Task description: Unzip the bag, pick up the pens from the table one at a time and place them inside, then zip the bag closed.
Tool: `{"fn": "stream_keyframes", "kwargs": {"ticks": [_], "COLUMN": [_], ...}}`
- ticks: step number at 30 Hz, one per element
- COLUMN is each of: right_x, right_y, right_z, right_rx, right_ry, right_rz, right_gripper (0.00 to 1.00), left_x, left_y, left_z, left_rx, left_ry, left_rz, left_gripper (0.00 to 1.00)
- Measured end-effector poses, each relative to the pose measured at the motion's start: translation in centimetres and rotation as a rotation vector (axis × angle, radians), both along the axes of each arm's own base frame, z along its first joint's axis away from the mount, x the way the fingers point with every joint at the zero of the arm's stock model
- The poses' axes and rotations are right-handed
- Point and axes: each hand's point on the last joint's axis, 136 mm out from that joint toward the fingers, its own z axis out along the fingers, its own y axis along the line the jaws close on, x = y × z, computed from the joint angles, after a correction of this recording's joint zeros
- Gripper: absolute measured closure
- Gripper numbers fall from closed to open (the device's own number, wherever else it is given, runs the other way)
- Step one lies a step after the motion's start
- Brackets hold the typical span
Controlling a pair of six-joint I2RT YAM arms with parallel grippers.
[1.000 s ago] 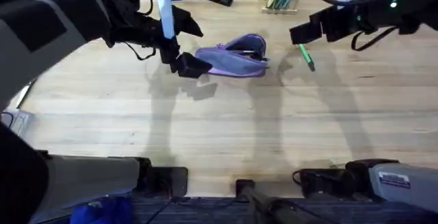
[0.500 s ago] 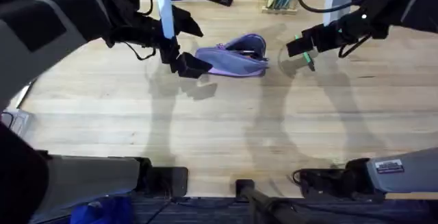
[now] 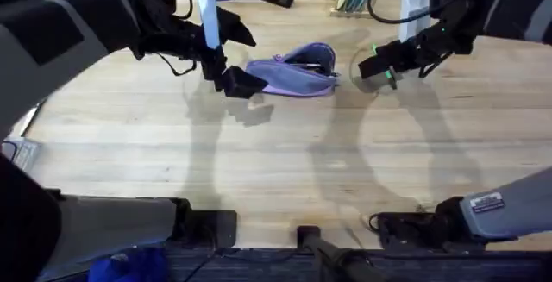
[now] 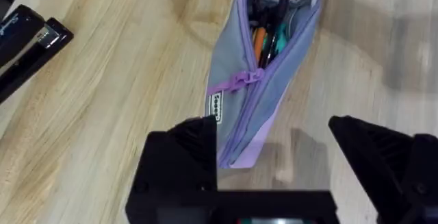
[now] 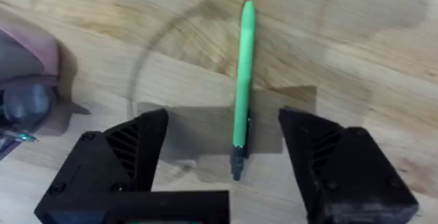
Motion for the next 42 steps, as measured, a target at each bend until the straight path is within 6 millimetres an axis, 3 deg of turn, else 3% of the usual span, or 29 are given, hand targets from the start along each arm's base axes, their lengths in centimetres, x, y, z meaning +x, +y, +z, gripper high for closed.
{"fn": "stream_keyframes", "kwargs": {"ticks": [6, 21, 35, 42], "right_x": [0.3, 1.3, 1.6, 1.6], "right_y": [-0.2, -1.2, -1.0, -1.0], "right_z": [-0.1, -0.2, -0.2, -0.1], "right_rx": [-0.008, -0.027, -0.018, -0.018], "right_ry": [0.002, -0.017, -0.027, -0.028], "right_rz": [-0.011, -0.057, -0.054, -0.054], "right_gripper": [0.084, 0.671, 0.957, 0.970], "left_x": [0.0, 0.0, 0.0, 0.0], "left_y": [0.0, 0.0, 0.0, 0.0], "left_z": [0.0, 0.0, 0.0, 0.0], "left_rx": [0.000, 0.000, 0.000, 0.000], "left_ry": [0.000, 0.000, 0.000, 0.000], "left_rz": [0.000, 0.000, 0.000, 0.000], "left_gripper": [0.007, 0.008, 0.007, 0.007]}}
